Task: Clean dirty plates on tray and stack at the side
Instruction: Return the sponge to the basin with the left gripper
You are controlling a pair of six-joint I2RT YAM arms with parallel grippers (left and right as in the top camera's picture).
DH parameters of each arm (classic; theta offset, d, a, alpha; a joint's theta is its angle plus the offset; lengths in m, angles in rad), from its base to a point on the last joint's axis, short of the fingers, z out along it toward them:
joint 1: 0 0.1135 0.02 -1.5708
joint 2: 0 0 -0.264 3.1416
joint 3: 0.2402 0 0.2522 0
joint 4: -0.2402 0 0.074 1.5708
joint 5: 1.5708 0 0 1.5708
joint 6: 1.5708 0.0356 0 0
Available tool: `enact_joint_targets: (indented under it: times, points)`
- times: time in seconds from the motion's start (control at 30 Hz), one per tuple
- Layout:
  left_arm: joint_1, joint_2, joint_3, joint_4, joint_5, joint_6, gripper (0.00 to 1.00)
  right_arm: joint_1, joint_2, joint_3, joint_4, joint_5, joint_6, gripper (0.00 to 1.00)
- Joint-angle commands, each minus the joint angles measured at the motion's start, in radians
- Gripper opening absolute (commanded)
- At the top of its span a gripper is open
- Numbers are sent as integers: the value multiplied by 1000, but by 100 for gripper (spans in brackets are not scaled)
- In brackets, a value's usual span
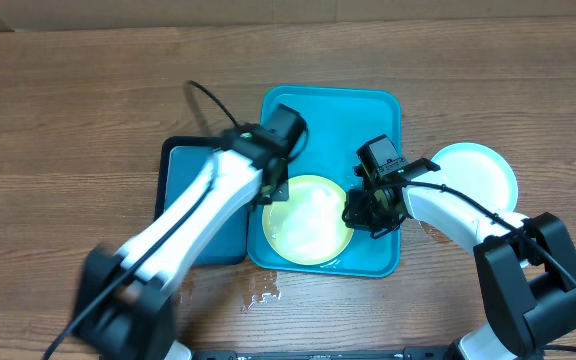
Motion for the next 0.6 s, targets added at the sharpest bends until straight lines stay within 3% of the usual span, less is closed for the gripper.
enact_joint_targets:
  times: [0.0,0.07,0.23,0.57]
  points:
    - [43,-200,3,-22,45,-6,4,-7,7,-2,-4,48,-7,4]
    - [120,-306,3,-67,45,43,4,-7,7,-2,-4,48,-7,4]
    - [232,-328,-45,-127,45,79,4,-7,7,-2,-1,47,-7,4]
    - [269,-145,-369,148,93,91,7,-7,7,-2,1,48,-7,4]
